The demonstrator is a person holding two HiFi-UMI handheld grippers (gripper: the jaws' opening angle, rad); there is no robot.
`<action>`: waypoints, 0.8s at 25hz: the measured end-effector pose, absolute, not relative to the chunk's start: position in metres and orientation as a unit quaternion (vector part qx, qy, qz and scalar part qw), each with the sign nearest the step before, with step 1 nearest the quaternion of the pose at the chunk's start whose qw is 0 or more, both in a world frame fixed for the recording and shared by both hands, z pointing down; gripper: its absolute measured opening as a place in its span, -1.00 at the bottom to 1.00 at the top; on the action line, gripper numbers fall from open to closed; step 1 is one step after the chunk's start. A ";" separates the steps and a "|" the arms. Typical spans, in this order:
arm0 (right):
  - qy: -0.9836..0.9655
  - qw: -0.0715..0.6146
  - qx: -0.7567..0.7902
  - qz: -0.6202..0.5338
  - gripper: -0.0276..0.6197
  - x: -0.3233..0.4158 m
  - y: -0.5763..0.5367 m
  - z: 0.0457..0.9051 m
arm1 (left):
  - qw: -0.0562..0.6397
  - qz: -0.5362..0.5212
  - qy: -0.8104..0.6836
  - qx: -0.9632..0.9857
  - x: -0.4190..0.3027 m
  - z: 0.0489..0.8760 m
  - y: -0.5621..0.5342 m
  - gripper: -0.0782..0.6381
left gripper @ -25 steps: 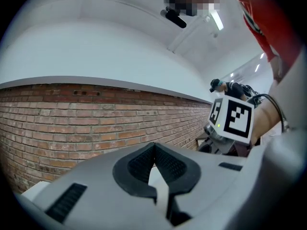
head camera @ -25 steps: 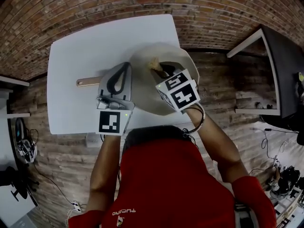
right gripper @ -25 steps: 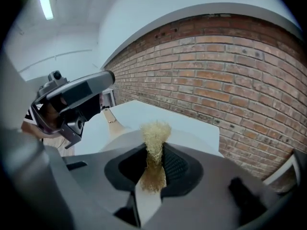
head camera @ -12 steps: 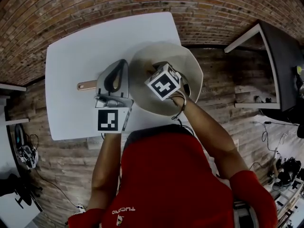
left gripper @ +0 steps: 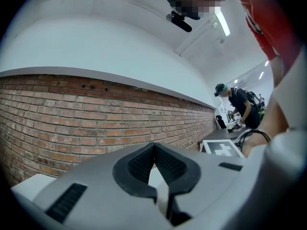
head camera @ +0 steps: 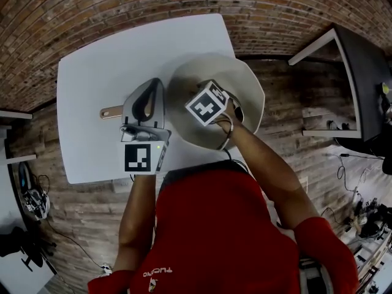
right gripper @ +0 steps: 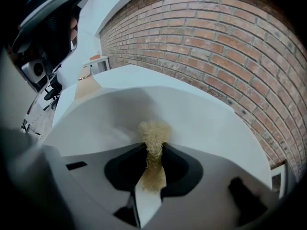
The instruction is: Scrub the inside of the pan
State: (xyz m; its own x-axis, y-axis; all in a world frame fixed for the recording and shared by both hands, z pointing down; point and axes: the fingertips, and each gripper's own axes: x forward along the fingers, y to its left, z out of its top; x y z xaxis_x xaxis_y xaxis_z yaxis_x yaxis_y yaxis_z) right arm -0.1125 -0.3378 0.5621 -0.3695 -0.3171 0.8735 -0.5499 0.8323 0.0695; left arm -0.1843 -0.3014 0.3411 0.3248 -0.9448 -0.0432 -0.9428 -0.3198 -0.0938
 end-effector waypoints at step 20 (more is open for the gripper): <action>-0.743 0.545 0.353 0.164 -0.64 -0.019 -0.355 0.566 | 0.044 0.007 0.561 -0.827 -0.175 0.341 -0.313 -0.75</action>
State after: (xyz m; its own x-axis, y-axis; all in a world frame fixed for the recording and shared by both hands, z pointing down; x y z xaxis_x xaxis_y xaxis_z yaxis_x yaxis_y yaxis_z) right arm -0.0188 -0.3546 0.5657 -0.1572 -0.3450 0.9253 -0.7024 0.6977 0.1408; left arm -0.1748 -0.3131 0.3409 0.3711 -0.9266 -0.0610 -0.9278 -0.3673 -0.0653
